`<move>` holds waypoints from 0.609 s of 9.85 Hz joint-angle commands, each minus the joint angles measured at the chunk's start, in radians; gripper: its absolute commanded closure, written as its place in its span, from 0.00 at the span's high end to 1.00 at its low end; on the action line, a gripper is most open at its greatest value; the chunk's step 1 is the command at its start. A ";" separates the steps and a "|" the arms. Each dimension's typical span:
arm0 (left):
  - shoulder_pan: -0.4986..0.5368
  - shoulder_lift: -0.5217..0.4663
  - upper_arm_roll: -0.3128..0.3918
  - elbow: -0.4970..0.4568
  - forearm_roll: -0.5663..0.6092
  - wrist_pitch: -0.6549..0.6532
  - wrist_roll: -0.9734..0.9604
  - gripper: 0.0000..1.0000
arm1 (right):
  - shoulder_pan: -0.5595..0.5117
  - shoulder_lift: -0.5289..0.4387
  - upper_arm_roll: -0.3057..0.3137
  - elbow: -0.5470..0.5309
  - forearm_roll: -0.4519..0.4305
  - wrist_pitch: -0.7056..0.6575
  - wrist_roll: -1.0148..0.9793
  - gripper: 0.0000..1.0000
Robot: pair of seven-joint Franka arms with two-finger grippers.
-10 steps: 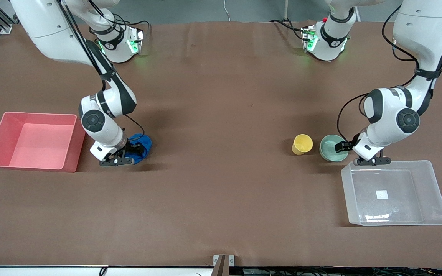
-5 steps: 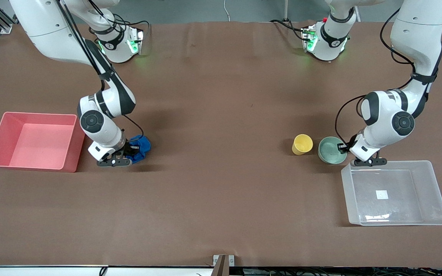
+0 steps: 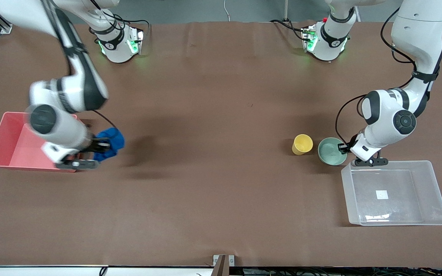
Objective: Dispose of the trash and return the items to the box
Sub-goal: 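Carry the cloth into the pink bin while the left gripper lowers the bowl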
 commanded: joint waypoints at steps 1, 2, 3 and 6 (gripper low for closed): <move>0.005 -0.076 -0.022 0.024 0.020 -0.083 0.007 0.00 | -0.137 -0.078 -0.067 -0.030 0.053 -0.052 -0.282 0.01; 0.005 -0.093 -0.022 0.084 0.020 -0.141 0.007 0.00 | -0.134 -0.068 -0.181 -0.048 0.053 -0.023 -0.373 0.01; 0.008 -0.090 -0.022 0.176 0.020 -0.223 0.008 0.00 | -0.145 -0.051 -0.246 -0.068 0.053 0.057 -0.509 0.01; 0.027 0.021 -0.014 0.475 0.020 -0.391 0.074 0.00 | -0.155 0.075 -0.331 -0.146 0.068 0.293 -0.616 0.02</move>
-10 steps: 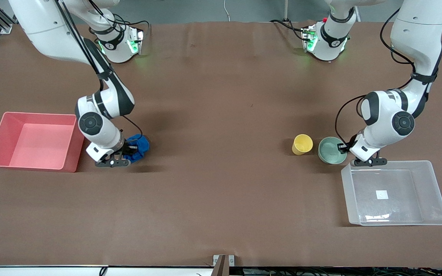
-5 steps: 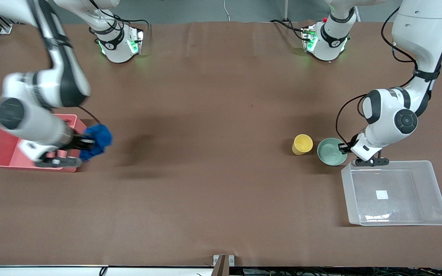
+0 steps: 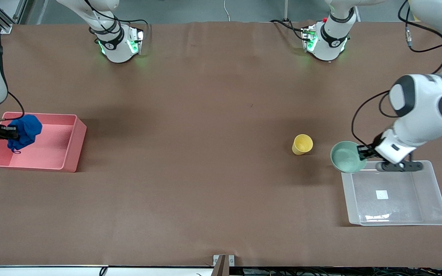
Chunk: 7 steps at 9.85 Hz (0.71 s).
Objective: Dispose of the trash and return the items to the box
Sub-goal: 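Carry the cloth into the pink bin while the left gripper lowers the bowl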
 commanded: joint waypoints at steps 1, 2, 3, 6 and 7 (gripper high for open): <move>0.025 0.198 0.000 0.252 0.021 -0.094 0.071 0.00 | 0.006 0.062 -0.001 -0.099 0.059 0.170 -0.013 0.03; 0.045 0.268 0.002 0.361 0.021 -0.147 0.121 0.00 | 0.002 0.086 -0.001 -0.149 0.065 0.264 -0.013 0.07; 0.069 0.325 0.002 0.432 0.024 -0.180 0.163 0.00 | 0.002 0.111 -0.001 -0.176 0.065 0.342 -0.013 0.35; 0.094 0.469 0.052 0.562 0.038 -0.175 0.260 0.00 | 0.009 0.105 -0.001 -0.197 0.065 0.343 -0.006 1.00; 0.096 0.494 0.062 0.566 0.038 -0.153 0.292 0.00 | 0.020 0.027 0.001 -0.185 0.065 0.238 0.000 1.00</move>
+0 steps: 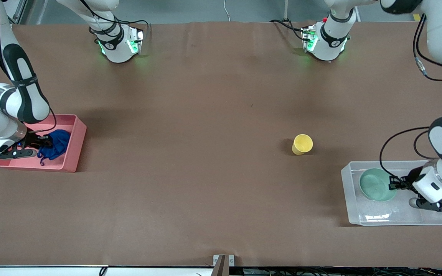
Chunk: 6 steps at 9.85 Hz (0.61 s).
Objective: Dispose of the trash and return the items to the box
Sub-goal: 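Carry the cloth into the pink bin while the left gripper lowers the bowl, then release the cloth and raise the right gripper while the left gripper releases the bowl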
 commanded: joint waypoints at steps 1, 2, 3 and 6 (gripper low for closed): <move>0.004 0.100 0.021 0.061 0.023 0.025 0.034 0.00 | 0.022 -0.176 0.003 0.011 0.026 -0.172 0.044 1.00; 0.006 0.129 0.021 0.060 0.023 0.076 0.039 0.00 | 0.049 -0.227 0.010 0.068 0.026 -0.280 0.187 1.00; 0.006 0.149 0.021 0.054 0.023 0.094 0.033 0.01 | 0.053 -0.250 0.044 0.143 0.026 -0.397 0.292 1.00; 0.008 0.180 0.021 0.040 0.018 0.098 0.021 0.08 | 0.048 -0.316 0.151 0.379 0.026 -0.716 0.575 1.00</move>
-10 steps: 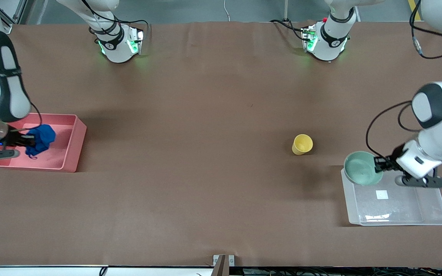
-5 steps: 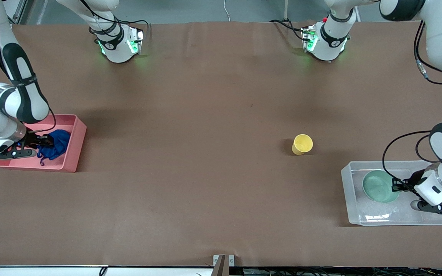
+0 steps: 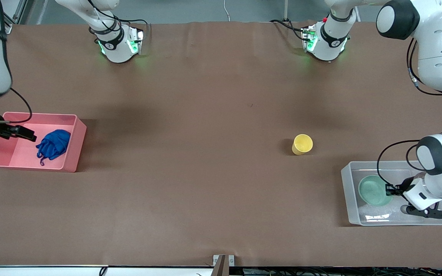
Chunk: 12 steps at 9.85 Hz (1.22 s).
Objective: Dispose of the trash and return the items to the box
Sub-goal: 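Release the cloth and raise the right gripper while the left gripper releases the bowl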
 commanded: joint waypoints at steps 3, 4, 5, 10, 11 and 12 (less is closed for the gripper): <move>0.001 0.040 0.001 0.009 0.015 0.018 -0.010 0.35 | -0.011 -0.107 0.059 0.162 0.021 -0.262 0.100 1.00; 0.002 0.026 0.001 0.010 0.018 0.017 -0.012 0.53 | -0.011 -0.122 0.059 0.197 0.024 -0.315 0.115 1.00; 0.002 0.010 0.000 0.009 0.017 0.012 -0.012 0.66 | -0.010 -0.139 0.061 0.218 0.049 -0.349 0.120 1.00; -0.050 -0.332 -0.057 -0.167 0.015 -0.169 -0.130 0.76 | -0.011 -0.119 0.079 0.306 0.018 -0.463 0.071 1.00; -0.047 -0.418 -0.092 -0.268 0.015 -0.161 -0.148 0.76 | -0.014 -0.129 0.079 0.278 0.018 -0.427 0.061 1.00; -0.047 -0.478 -0.126 -0.353 0.015 -0.154 -0.180 0.76 | -0.011 -0.129 0.081 0.287 0.018 -0.430 0.057 1.00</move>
